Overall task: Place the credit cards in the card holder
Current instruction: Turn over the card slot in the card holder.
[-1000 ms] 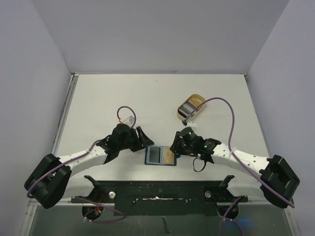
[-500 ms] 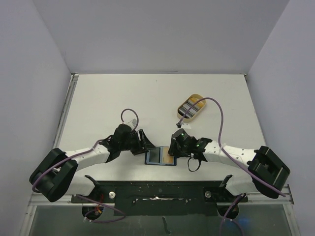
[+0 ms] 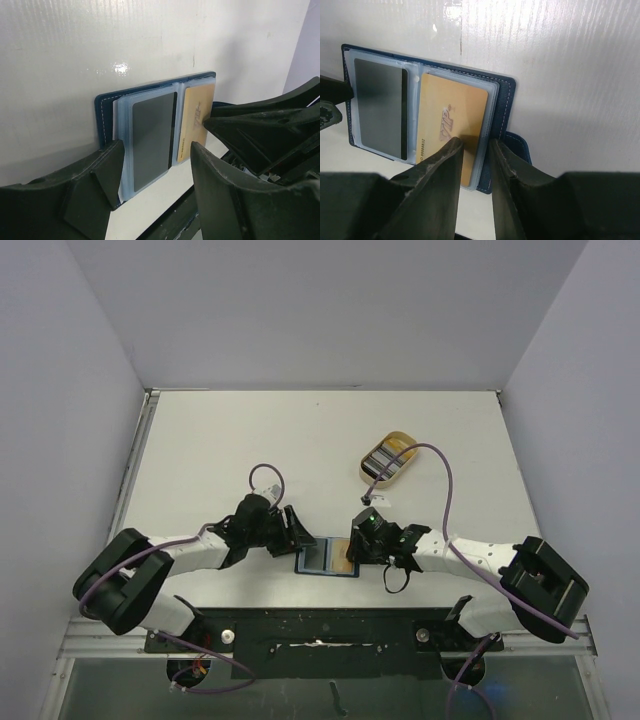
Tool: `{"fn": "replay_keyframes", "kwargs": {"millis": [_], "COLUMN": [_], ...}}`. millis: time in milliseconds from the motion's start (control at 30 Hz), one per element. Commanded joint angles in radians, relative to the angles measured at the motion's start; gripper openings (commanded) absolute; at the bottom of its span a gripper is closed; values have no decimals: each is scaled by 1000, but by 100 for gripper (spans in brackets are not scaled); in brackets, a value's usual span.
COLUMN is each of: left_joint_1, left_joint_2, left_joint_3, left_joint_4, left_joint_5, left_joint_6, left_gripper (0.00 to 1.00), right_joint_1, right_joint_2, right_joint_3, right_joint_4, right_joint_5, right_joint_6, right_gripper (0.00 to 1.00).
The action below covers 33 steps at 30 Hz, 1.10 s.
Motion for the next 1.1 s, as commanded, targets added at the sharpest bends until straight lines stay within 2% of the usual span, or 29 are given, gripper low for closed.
{"fn": "replay_keyframes", "kwargs": {"millis": [0,200,633,1067], "left_joint_1": [2,0,-23,-46], "left_joint_2": [21,28,61,57], "left_joint_3": [-12,-9,-43,-41], "left_joint_4": [120,135,361,473], "left_joint_5": [30,40,144,181], "left_joint_6": [-3,-11,-141,-231], "left_gripper": [55,55,54,54], "right_joint_1": [7,7,11,11], "right_joint_2": [9,19,10,13], "right_joint_3": [-4,-14,-41,-38], "right_joint_4": [45,52,67,81], "right_joint_5": [39,42,59,58], "right_joint_6": [-4,2,13,4], "right_gripper": [29,29,28,27]}}
